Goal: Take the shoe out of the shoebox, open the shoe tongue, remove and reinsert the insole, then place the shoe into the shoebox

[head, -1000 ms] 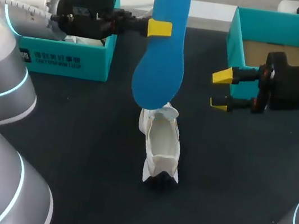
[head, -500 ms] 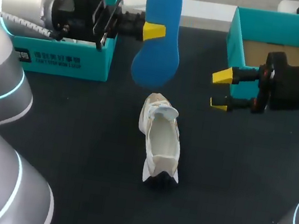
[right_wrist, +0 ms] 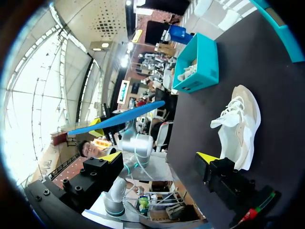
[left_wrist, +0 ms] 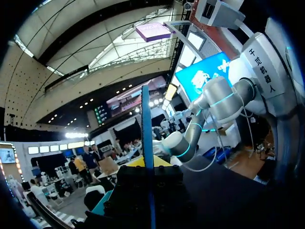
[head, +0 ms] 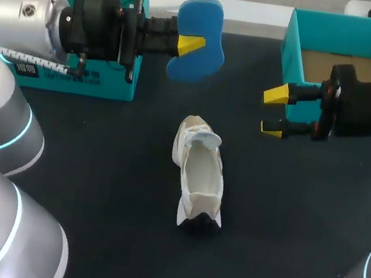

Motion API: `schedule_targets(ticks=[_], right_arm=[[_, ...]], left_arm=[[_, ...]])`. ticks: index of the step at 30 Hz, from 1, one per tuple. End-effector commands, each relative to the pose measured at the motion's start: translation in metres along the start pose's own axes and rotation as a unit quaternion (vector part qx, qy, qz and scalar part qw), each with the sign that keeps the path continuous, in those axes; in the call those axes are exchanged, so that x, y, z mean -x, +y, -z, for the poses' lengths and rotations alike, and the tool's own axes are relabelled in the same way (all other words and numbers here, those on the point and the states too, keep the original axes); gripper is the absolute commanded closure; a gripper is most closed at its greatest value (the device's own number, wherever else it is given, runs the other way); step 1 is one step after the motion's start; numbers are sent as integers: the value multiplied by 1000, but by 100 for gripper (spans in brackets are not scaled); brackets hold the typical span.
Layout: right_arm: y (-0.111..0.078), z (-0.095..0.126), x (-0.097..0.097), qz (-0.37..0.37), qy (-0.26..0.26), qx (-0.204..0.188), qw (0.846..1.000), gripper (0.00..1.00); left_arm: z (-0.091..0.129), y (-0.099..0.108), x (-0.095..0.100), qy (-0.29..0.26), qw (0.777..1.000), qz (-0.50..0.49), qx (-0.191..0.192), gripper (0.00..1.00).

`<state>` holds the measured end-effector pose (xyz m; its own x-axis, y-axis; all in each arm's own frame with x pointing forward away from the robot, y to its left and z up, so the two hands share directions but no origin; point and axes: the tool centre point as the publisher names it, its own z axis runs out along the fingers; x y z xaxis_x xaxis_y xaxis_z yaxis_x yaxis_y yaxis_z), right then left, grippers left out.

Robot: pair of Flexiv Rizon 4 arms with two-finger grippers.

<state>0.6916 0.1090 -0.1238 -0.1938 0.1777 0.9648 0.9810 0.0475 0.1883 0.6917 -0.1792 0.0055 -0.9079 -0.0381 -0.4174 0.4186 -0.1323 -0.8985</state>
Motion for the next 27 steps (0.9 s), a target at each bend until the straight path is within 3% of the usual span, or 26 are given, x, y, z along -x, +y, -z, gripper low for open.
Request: schedule_targets(ticks=[1, 8, 11, 13, 16, 27], right_arm=[[-1, -1, 0, -1, -1, 0, 1000, 0], [-1, -1, 0, -1, -1, 0, 1000, 0], [-1, -1, 0, -1, -1, 0, 1000, 0], [-1, -1, 0, -1, -1, 0, 1000, 0], [-1, -1, 0, -1, -1, 0, 1000, 0], [-1, -1, 0, -1, -1, 0, 1000, 0]], left_arm=[[6, 4, -7, 11, 999, -36, -40, 100], [15, 11, -15, 84, 980, -171, -49, 100], [18, 18, -23, 104, 959, -257, -59, 100], [20, 27, -32, 135, 929, -336, -71, 100], [20, 36, -40, 131, 914, -378, -58, 100], [20, 36, -40, 131, 914, -378, -58, 100]])
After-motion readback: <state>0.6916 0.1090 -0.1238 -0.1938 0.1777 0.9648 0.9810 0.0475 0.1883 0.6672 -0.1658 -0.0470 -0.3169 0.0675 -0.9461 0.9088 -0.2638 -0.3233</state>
